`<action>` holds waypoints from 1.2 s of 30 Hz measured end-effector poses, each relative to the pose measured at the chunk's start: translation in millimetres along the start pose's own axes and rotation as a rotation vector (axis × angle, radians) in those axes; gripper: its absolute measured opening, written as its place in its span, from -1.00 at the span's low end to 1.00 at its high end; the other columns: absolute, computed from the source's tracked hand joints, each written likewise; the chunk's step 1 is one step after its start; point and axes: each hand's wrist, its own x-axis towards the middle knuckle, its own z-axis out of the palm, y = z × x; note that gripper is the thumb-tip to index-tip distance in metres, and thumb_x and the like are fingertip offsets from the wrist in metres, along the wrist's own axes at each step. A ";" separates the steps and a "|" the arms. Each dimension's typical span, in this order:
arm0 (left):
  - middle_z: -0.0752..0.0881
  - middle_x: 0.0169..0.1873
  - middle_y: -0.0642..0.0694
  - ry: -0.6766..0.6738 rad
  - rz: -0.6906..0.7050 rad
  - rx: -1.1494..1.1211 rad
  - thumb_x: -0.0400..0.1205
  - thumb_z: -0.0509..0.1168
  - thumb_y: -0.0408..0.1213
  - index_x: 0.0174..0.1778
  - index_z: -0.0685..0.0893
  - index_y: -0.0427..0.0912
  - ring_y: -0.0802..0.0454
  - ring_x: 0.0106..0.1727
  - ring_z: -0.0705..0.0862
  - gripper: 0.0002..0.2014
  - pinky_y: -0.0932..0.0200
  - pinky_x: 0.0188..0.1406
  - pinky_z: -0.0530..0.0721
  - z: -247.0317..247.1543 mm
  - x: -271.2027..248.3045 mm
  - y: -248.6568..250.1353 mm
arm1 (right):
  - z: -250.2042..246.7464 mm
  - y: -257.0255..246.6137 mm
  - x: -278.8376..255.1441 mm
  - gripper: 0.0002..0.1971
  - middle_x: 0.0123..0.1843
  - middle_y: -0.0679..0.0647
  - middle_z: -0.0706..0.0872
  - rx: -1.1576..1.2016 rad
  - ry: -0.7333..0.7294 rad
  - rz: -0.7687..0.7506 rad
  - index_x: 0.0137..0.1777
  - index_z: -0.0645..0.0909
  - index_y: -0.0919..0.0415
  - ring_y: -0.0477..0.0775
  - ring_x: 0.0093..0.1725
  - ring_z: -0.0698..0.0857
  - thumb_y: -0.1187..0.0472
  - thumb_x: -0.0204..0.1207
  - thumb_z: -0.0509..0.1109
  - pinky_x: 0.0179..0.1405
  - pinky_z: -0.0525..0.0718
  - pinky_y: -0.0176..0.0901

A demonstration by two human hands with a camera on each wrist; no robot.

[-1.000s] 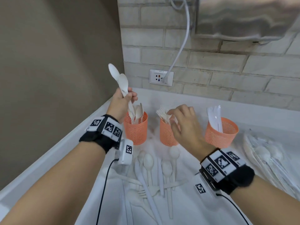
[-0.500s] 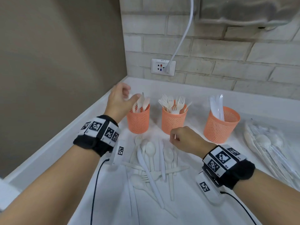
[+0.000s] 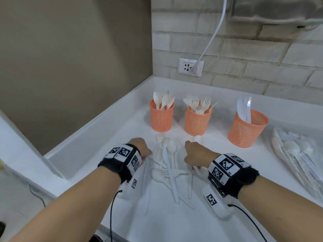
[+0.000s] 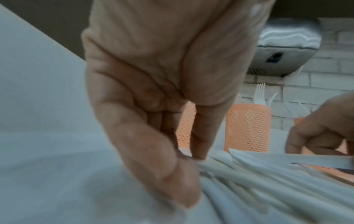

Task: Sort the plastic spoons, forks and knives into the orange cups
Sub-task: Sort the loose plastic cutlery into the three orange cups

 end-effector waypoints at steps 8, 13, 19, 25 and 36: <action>0.61 -0.71 -0.14 0.194 0.011 -0.242 0.58 0.17 -0.33 -0.47 0.52 -0.34 -0.14 -0.45 0.66 -0.70 0.11 -0.32 0.70 -1.4 2.4 5.2 | 1.2 0.5 -22.5 -0.94 -0.23 0.06 0.41 0.160 0.095 -0.142 -0.06 0.28 0.27 0.13 -0.13 0.44 0.38 0.59 0.13 -0.44 0.32 -0.24; 0.61 -0.40 -0.23 0.353 0.116 -0.598 0.64 0.07 -0.43 -0.12 0.42 -0.35 -0.13 -0.47 0.61 -0.93 0.01 -0.39 0.74 -16.9 -5.8 12.0 | 27.0 -15.5 -26.2 -0.64 -0.25 0.02 0.50 0.205 0.082 -0.179 -0.38 0.32 0.10 0.00 -0.29 0.51 -0.01 0.53 0.35 -0.30 0.46 -0.22; 0.62 0.15 -0.41 0.263 0.078 -0.318 0.60 0.15 -0.48 0.16 0.40 -0.38 -0.17 -0.19 0.61 -0.78 0.16 -0.47 0.55 -10.8 -31.2 -10.4 | 37.4 -24.9 -17.3 -0.70 -0.36 0.04 0.42 0.147 0.044 -0.074 -0.41 0.29 0.18 0.03 -0.36 0.46 0.22 0.55 0.25 -0.50 0.32 -0.24; 0.64 0.22 -0.27 -0.009 0.014 0.149 0.49 0.41 -0.04 0.23 0.49 -0.33 -0.17 0.21 0.66 -0.47 0.05 0.12 0.63 12.3 -50.5 -27.4 | 10.1 -17.8 -26.7 -0.95 -0.23 0.02 0.44 0.215 0.030 -0.199 -0.05 0.28 0.21 0.04 -0.23 0.46 0.27 0.64 0.09 -0.45 0.30 -0.26; 0.58 -0.22 -0.05 -0.109 0.109 0.318 0.42 0.50 -0.10 -0.01 0.48 -0.22 -0.06 -0.07 0.61 -0.59 0.14 -0.09 0.57 23.3 -53.1 -10.1 | 21.3 8.8 -42.7 -0.78 -0.20 0.02 0.48 -0.179 -0.163 -0.321 -0.19 0.37 0.17 0.10 -0.12 0.49 0.12 0.55 0.35 -0.35 0.36 -0.19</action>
